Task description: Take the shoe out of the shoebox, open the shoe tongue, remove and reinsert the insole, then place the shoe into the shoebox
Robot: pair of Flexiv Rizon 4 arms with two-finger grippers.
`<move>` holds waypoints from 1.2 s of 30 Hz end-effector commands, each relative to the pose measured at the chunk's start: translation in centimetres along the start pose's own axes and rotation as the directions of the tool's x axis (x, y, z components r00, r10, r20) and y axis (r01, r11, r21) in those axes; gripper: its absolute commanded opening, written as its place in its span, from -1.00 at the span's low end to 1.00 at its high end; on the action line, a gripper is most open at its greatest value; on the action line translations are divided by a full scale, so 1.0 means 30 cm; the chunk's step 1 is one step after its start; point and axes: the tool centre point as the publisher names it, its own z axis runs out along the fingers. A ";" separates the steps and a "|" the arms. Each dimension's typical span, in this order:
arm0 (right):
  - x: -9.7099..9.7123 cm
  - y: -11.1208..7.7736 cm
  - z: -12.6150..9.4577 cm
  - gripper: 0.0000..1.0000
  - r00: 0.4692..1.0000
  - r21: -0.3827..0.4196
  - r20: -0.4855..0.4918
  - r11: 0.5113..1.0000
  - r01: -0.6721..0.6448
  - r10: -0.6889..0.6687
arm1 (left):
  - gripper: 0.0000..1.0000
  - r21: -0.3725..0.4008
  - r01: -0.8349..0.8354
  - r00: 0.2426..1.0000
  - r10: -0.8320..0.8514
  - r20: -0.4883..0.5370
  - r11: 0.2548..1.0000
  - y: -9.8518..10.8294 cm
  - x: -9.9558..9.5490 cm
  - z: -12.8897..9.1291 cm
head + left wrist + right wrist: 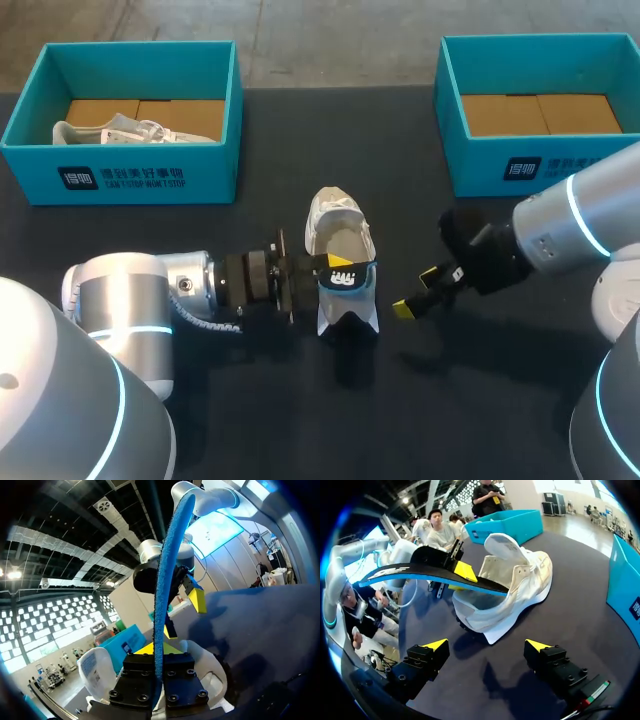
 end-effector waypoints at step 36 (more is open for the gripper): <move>-0.049 0.109 -0.013 1.00 0.999 0.101 0.016 0.994 0.044 -0.046 | -0.04 0.012 -0.006 0.999 0.006 0.036 1.000 -0.008 -0.019 -0.008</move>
